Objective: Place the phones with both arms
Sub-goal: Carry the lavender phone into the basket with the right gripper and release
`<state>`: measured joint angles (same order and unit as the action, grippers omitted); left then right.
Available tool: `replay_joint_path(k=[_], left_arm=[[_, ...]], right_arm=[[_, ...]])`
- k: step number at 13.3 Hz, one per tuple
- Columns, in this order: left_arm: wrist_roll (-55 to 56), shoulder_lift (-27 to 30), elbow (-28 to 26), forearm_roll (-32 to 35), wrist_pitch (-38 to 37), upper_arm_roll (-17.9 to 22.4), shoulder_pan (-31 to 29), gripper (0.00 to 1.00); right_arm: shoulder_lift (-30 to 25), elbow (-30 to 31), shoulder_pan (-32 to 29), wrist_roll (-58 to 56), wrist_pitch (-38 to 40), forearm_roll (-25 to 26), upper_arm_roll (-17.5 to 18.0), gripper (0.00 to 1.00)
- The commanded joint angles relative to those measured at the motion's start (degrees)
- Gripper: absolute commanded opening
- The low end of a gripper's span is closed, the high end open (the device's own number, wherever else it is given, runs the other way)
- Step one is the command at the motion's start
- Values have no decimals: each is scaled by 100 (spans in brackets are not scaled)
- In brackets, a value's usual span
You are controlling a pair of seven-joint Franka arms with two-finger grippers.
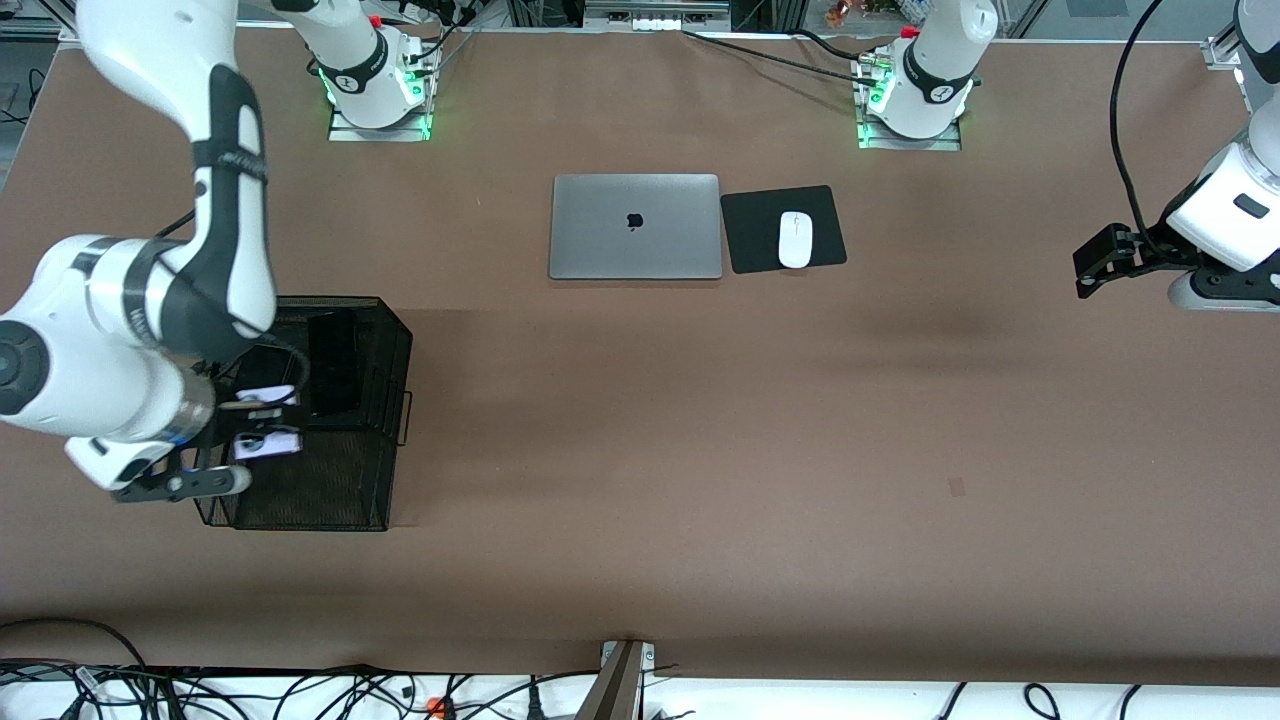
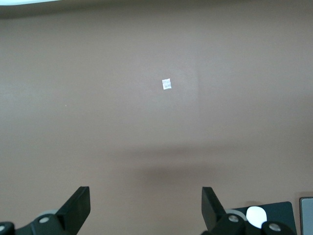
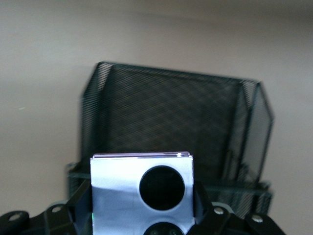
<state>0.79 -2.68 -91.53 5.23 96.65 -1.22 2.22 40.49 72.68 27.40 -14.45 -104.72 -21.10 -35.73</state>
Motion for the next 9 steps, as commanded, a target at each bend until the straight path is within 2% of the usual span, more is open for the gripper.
replay_joint_path(k=[1, 2, 5, 9], left_arm=[[-44, -66, 170, -92, -76, -63, 15, 100], [-52, -66, 170, -92, -67, -54, 7, 100], [-52, -66, 170, -83, -76, -54, 7, 100], [-52, -57, 170, -83, -93, -54, 7, 100]], right_arm=[[502, -70, -261, -225, -469, -218, 118, 0], [669, -61, -305, -312, -549, -446, 118, 0], [1057, -34, -402, -523, -856, -711, 136, 0], [1198, -34, -411, -533, -1059, -764, 215, 0]])
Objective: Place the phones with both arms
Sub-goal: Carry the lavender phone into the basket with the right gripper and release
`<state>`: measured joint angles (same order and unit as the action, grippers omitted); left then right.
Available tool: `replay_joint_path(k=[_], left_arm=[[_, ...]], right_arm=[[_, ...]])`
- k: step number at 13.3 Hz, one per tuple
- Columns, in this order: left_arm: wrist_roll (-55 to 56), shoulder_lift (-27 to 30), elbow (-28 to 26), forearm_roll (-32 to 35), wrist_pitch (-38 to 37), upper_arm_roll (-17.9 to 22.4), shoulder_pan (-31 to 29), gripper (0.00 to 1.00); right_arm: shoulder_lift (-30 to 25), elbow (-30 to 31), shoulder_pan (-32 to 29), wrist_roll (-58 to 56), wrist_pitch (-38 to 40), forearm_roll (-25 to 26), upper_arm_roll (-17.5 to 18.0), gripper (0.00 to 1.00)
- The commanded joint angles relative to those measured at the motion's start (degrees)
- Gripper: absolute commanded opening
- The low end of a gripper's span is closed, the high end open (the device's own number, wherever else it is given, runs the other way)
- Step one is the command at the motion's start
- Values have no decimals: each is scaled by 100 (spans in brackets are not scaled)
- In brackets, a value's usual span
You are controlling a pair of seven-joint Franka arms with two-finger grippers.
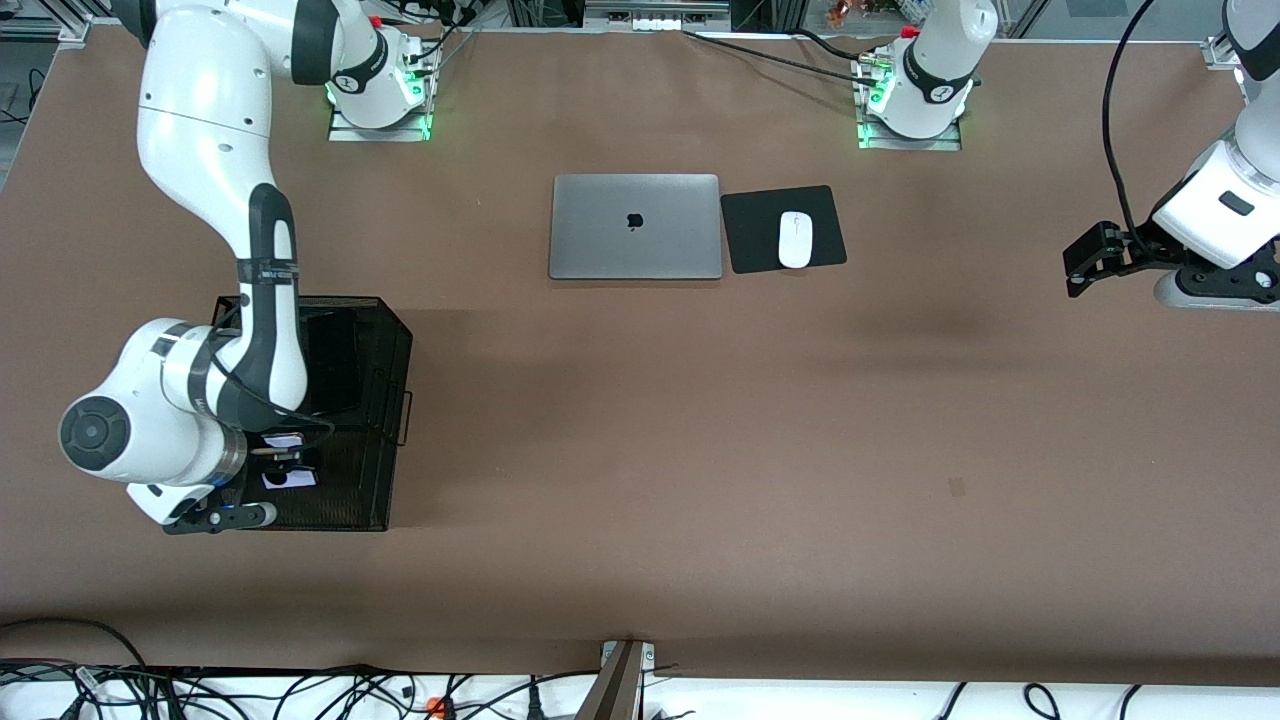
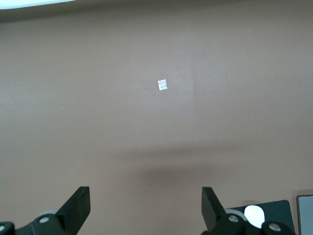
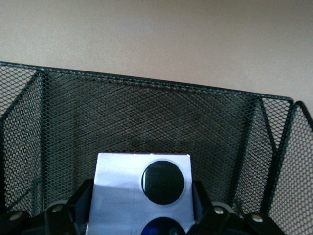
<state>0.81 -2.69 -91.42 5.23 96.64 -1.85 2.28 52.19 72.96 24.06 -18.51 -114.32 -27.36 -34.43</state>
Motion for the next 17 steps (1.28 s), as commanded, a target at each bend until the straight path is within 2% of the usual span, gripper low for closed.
replay_joint_path(k=[1, 2, 3, 4, 9, 11, 15, 17], left_arm=[[-55, -65, 160, -75, -76, 9, -8, 100], [-64, -65, 160, -74, -76, 9, -17, 100], [-46, -56, 160, -74, -84, 9, -8, 100], [-55, -65, 160, -74, -84, 0, -8, 100], [-55, -56, 160, -74, -93, 9, -17, 100], [-55, -56, 151, -83, -93, 9, -26, 100], [-90, -56, 151, -75, -128, 9, -61, 100], [-134, -56, 142, -83, -128, 35, -87, 100]], right_arm=[[37, -63, -86, -126, -100, -138, 86, 0], [37, -63, -77, -118, -135, -147, 86, 0], [46, -63, -86, -83, -187, -225, 86, 59], [72, -63, -94, -91, -196, -330, 86, 100], [-129, -72, -77, -82, -13, -323, 50, 100], [-523, -80, -7, -73, 731, -200, -124, 100], [-1534, -45, 151, -56, 2033, 677, -196, 100], [-1982, 138, 248, -56, 2325, 1021, -196, 100]])
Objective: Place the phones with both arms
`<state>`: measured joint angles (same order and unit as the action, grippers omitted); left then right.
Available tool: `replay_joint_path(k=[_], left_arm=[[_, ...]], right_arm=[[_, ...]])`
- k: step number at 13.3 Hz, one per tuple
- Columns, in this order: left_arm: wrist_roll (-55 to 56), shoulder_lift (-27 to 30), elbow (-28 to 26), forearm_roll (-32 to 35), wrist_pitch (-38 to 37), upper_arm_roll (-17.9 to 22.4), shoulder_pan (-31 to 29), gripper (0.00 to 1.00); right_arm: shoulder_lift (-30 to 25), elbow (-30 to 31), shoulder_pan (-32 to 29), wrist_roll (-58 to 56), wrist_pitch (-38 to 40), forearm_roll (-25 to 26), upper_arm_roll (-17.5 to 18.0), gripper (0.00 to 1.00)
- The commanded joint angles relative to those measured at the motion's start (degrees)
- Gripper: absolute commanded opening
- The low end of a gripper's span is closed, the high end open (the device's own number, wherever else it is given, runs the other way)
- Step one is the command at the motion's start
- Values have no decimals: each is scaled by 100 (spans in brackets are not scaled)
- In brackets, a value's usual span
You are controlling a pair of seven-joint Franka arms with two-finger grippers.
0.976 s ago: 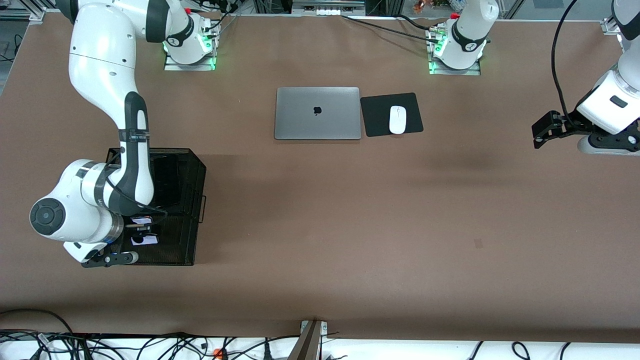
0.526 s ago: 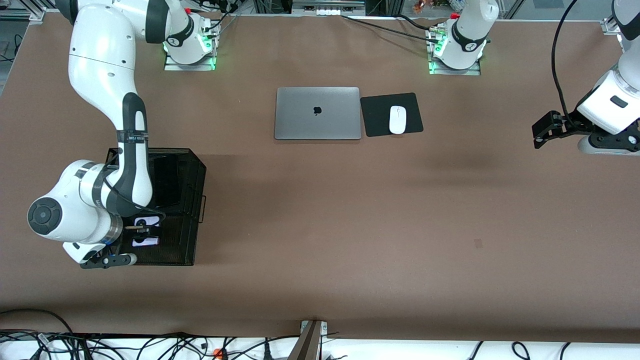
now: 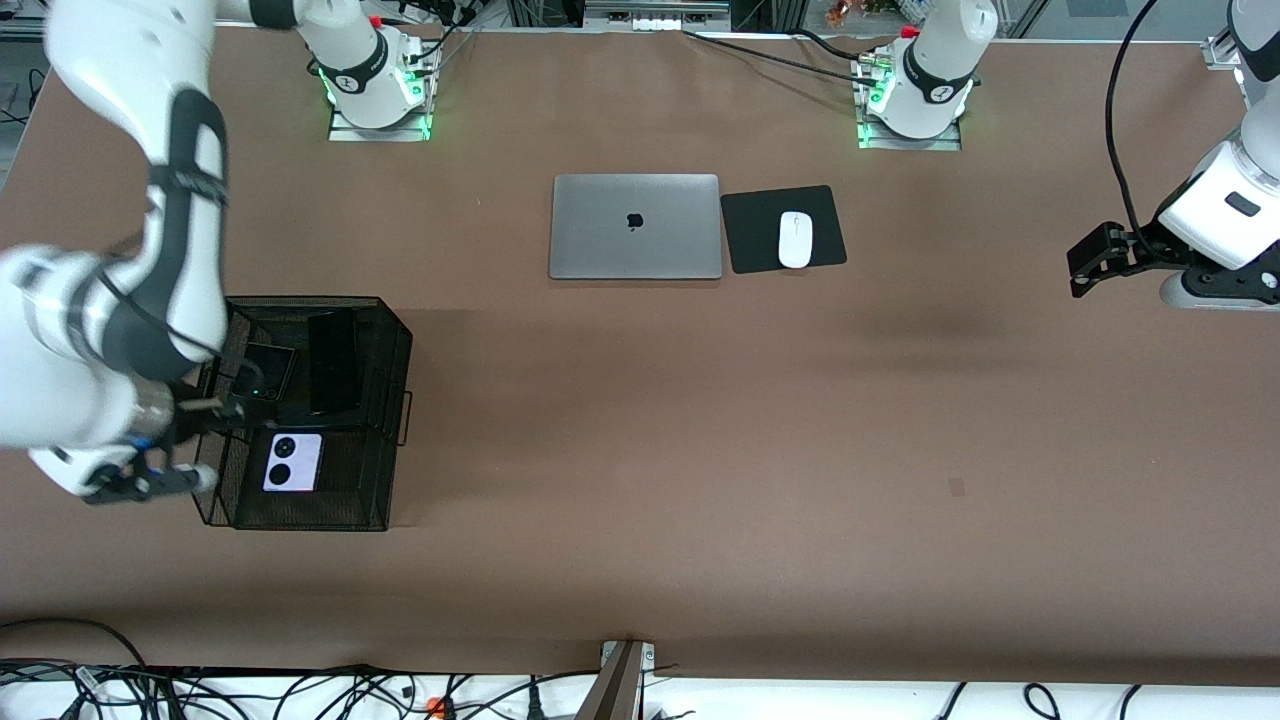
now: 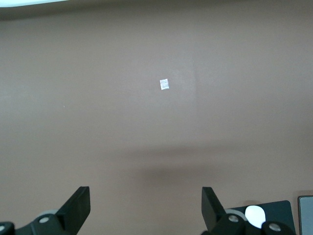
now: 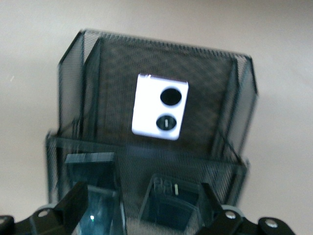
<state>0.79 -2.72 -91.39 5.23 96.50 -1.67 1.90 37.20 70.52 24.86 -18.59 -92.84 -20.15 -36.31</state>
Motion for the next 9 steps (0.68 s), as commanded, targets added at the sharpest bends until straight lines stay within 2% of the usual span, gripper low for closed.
replay_joint_path(k=[1, 3, 5, 7, 8, 9], left_arm=[[-131, -53, 131, -83, -123, 35, -50, 100], [-131, -53, 139, -83, -114, 36, -50, 100], [-131, -62, 139, -83, -114, 18, -41, 100], [-123, -36, 131, -92, -140, 18, -50, 100], [-114, -53, 131, -92, -132, 18, -50, 100], [-123, -62, 139, -92, -106, 18, -50, 100]], right_arm=[[-772, 627, 282, -40, 178, 501, -8, 100], [-1370, 1180, 493, 56, 143, 862, -8, 100], [-1898, 1559, 520, 538, 126, 1292, 158, 100], [-2268, 1771, 398, 846, 143, 1635, 509, 100], [-2504, 1885, 162, 1066, 178, 1785, 815, 100], [-2759, 2034, -205, 1190, 178, 1960, 1279, 100]])
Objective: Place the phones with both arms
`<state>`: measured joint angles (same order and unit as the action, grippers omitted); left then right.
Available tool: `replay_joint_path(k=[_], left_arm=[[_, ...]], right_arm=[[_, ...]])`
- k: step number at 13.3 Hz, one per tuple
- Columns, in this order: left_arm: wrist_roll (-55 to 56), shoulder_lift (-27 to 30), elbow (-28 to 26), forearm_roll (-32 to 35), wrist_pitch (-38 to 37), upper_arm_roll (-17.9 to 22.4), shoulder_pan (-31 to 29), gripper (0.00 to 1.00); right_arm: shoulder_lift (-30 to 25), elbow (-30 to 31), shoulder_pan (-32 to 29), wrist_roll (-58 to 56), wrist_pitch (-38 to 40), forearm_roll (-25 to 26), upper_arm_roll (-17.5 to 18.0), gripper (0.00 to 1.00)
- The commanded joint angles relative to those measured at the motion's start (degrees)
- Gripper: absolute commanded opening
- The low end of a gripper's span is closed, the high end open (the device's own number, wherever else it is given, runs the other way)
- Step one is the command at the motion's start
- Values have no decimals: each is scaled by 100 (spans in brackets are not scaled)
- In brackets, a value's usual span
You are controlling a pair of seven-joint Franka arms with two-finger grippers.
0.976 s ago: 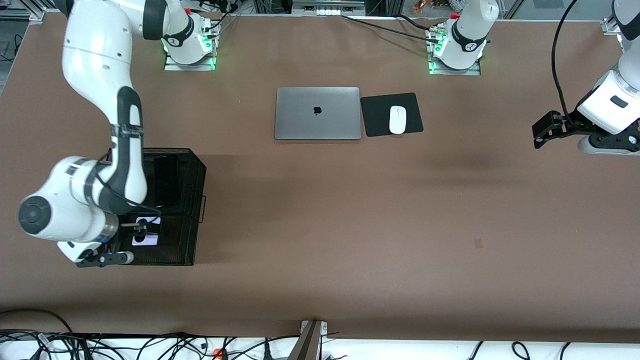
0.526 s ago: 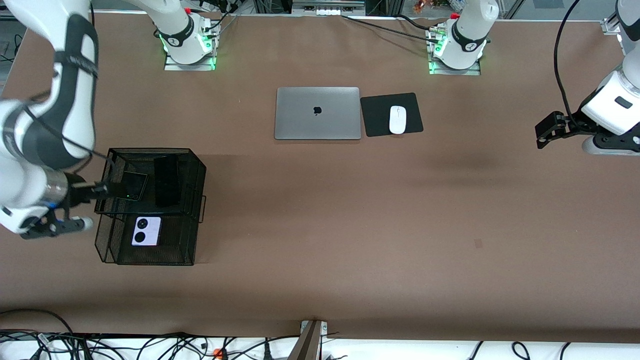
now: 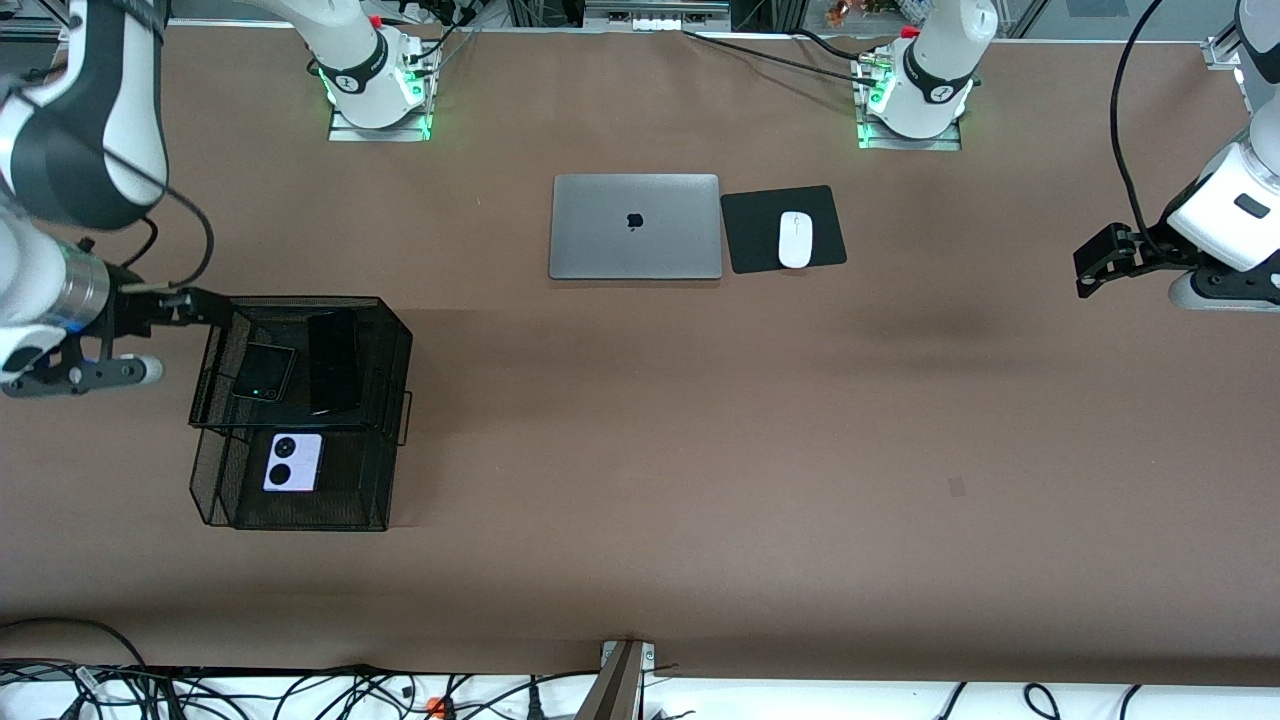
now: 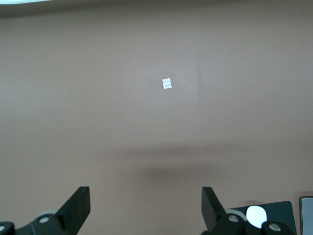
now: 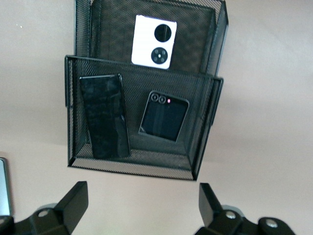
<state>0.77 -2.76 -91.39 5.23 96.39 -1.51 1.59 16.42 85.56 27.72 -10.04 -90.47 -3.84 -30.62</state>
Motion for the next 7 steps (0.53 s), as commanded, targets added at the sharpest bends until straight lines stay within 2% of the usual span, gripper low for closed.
replay_joint_path(k=[1, 5, 7], left_arm=[[-130, -50, 139, -92, -103, 1, -18, 100], [-130, -50, 139, -92, -103, -8, -18, 100], [-121, -50, 139, -83, -103, -16, -10, 100]], right_arm=[[-936, 645, -930, 441, -49, 479, 1185, 100], [-1448, 769, -2663, 573, 222, 647, 2733, 100], [-1571, 751, -2876, 574, 284, 701, 2877, 100]])
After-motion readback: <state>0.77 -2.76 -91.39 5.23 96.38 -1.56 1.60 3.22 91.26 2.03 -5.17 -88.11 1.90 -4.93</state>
